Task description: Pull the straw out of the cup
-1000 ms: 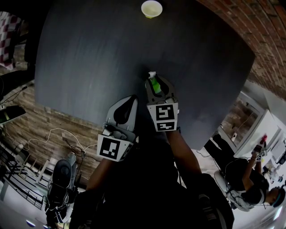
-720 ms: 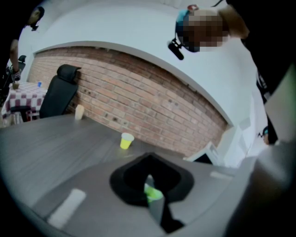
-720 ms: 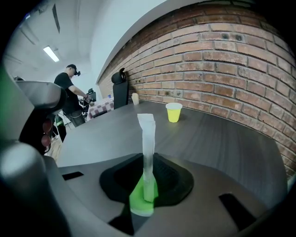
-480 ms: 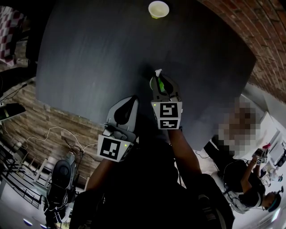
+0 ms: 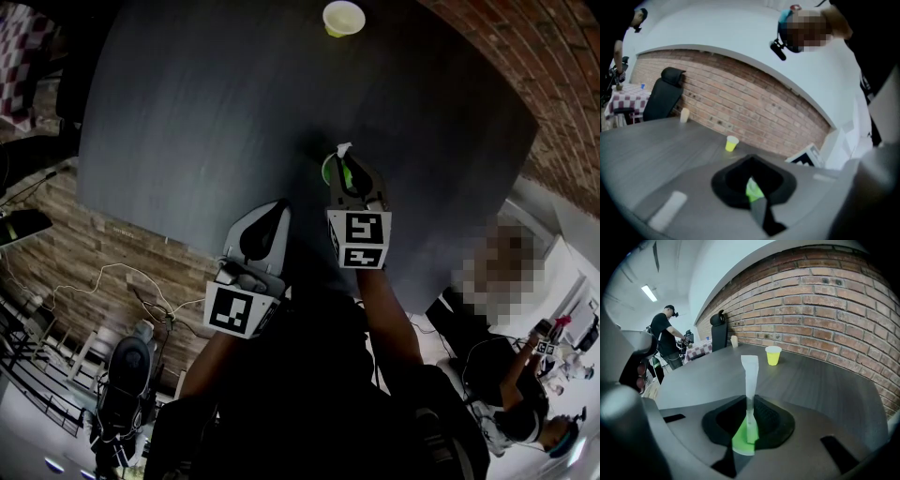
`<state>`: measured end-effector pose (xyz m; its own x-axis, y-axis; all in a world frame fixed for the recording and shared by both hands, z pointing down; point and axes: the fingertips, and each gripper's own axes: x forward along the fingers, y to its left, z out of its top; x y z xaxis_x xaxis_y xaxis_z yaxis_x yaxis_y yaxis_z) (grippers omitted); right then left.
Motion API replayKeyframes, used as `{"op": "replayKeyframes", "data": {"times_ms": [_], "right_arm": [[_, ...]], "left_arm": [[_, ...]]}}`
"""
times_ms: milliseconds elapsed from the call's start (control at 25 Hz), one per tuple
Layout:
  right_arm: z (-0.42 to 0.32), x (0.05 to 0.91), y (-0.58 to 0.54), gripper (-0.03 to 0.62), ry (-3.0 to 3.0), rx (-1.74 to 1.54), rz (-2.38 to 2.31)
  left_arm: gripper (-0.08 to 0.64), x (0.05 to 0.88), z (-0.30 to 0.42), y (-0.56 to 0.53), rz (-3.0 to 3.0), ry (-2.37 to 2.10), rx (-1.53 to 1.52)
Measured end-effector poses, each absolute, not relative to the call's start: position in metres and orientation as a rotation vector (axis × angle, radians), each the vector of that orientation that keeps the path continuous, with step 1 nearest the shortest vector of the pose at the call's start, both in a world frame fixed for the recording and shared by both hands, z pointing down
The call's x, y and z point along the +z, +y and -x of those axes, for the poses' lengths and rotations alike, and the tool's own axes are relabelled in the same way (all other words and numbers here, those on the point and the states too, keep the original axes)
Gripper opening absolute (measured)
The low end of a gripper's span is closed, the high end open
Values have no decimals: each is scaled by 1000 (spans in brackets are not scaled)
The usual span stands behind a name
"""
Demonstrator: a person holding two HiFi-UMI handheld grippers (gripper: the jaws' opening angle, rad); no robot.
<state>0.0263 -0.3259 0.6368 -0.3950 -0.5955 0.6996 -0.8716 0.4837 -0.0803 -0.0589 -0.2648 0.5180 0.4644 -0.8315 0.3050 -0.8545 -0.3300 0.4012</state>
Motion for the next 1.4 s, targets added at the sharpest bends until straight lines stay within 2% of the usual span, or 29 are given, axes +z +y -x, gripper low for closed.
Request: {"op": "replayKeyframes", "data": {"times_ms": [520, 1400], "right_arm": [[-35, 606, -312, 46, -2150, 540, -1310], [-59, 467, -232, 44, -2245, 386, -1614]], "left_arm": [[5, 499, 59, -242, -2266, -1386, 22], [3, 412, 53, -172, -2464, -1345, -72]]}}
